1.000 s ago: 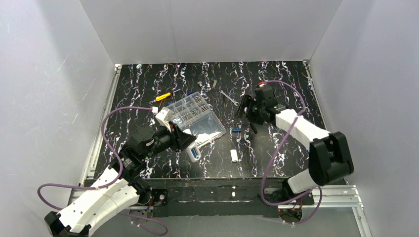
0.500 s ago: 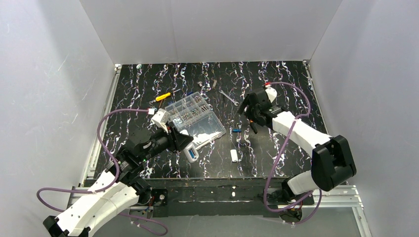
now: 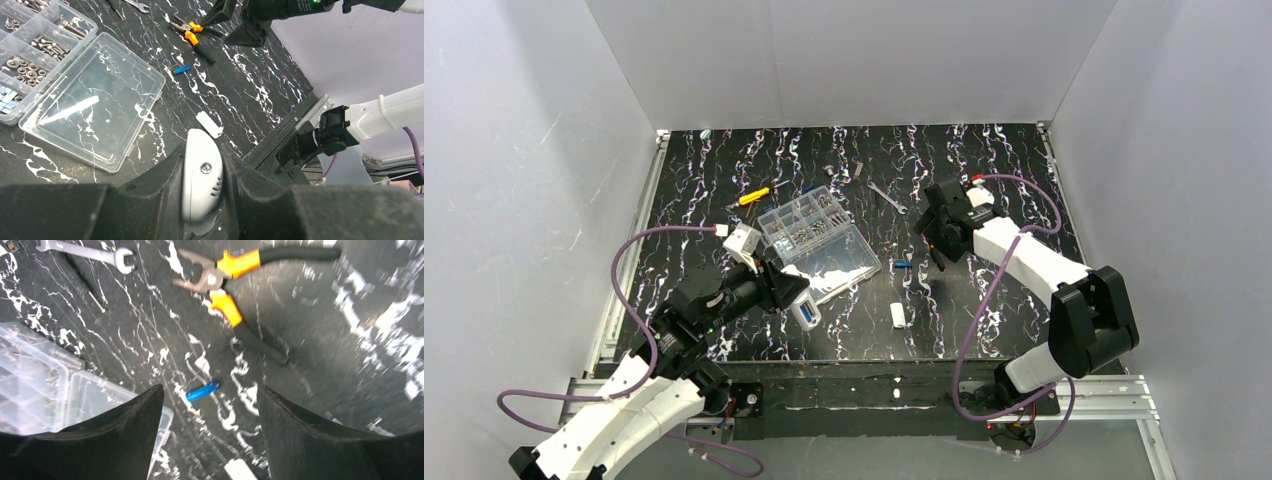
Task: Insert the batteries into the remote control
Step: Pick up the battery from the center of the board.
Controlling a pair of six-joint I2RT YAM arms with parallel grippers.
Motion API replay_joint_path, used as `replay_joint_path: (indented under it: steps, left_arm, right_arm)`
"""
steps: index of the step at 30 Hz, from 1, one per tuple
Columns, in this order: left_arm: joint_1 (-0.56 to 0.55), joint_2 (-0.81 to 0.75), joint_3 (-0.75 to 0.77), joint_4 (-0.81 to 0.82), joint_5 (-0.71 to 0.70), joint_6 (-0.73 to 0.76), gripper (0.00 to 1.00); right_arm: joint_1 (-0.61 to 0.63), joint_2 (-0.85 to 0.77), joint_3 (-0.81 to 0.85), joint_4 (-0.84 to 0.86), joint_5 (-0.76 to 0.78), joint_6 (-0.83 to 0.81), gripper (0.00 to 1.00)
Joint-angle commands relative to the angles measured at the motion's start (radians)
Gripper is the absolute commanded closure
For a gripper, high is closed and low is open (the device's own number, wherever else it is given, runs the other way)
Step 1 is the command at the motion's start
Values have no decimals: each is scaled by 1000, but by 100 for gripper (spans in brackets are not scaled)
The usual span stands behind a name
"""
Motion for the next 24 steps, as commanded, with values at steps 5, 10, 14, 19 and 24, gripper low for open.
replay_joint_path:
  steps: [5,10,14,19,24]
  left_arm:
    - [0,-24,30,31,4,-2,100]
    - [1,-38,23,24,4,-4,100]
    - [0,-57,17,15,-7,-4,100]
    - [2,-75,13,-8,-18,6,100]
    - [1,-86,16,-37,-19,22,100]
  right_arm:
    - [14,140,121,-274,-178,534,26]
    - [16,222,159,-300,-257,614,29]
    - [16,252,156,-288,-292,652,30]
    - [16,292,166,-298,-319,674,33]
    - [16,330,172,-291,-317,700,38]
